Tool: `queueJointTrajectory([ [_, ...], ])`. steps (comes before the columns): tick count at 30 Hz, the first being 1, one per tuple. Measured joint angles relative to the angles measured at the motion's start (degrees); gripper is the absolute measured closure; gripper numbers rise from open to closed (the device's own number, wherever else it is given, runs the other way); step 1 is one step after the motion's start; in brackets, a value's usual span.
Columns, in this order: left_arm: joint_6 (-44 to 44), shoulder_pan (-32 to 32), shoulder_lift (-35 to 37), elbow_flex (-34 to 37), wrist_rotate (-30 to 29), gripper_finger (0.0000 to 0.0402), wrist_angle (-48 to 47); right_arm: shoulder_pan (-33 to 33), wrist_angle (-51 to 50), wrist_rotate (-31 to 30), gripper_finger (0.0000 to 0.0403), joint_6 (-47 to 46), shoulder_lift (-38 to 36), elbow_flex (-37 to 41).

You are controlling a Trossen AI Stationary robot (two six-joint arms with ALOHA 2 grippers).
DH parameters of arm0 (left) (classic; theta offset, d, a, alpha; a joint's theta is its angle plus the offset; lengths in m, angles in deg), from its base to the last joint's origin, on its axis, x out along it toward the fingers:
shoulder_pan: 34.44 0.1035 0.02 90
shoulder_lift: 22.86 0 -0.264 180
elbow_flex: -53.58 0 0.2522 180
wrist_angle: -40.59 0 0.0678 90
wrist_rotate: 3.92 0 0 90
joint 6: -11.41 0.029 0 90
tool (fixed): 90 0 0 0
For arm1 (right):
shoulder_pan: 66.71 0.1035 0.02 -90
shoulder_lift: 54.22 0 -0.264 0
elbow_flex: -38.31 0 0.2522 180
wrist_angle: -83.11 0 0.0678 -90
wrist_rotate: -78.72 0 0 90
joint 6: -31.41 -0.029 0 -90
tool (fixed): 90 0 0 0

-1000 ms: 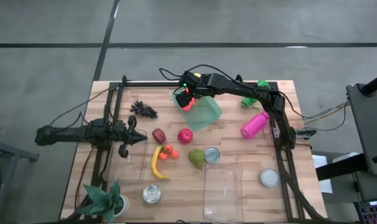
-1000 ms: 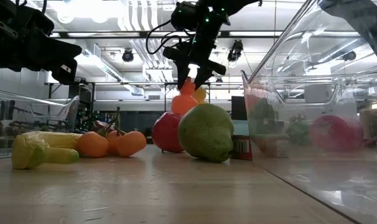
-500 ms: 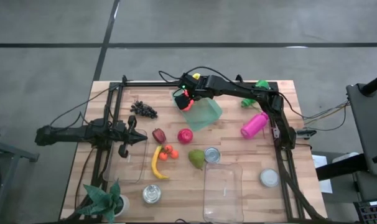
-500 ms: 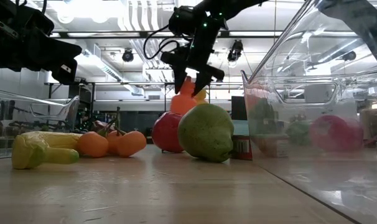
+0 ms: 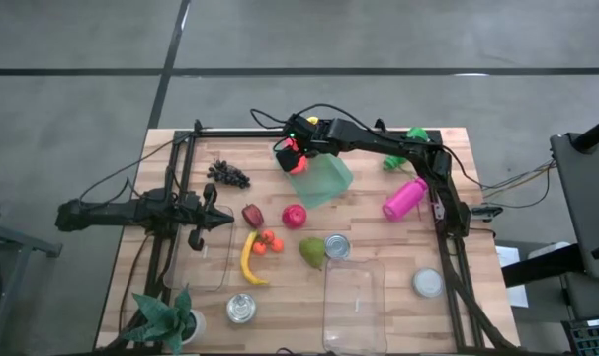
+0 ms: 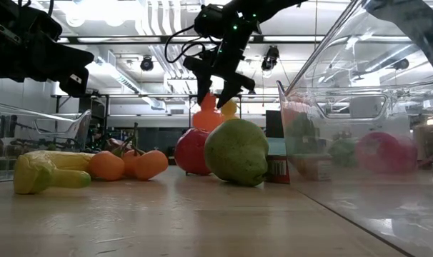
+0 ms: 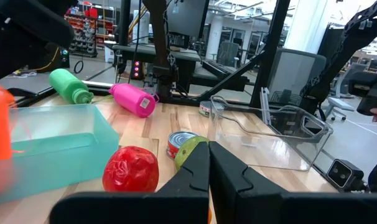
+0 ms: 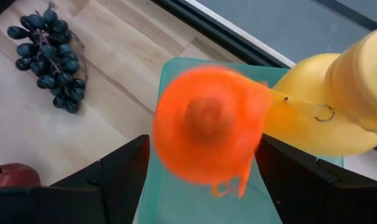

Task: Pick & Place Food Item
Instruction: Put the orange water bottle into the green bin, then put the green water bottle into the green bin

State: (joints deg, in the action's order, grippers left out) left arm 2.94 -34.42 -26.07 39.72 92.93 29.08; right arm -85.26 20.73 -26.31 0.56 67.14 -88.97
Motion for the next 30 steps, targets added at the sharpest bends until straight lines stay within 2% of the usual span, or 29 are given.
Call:
queueJointTrajectory([
  [19, 0.00, 0.02, -0.02, -0.02, -0.02, 0.0401, 0.02, 0.00, 0.34, -0.07, 0.0117, 0.56, -0.13, -0.02],
  [30, 0.00, 0.02, -0.02, -0.02, -0.02, 0.0401, 0.00, 0.16, -18.01, 4.20, 0.0117, -0.45, -6.31, -4.61],
])
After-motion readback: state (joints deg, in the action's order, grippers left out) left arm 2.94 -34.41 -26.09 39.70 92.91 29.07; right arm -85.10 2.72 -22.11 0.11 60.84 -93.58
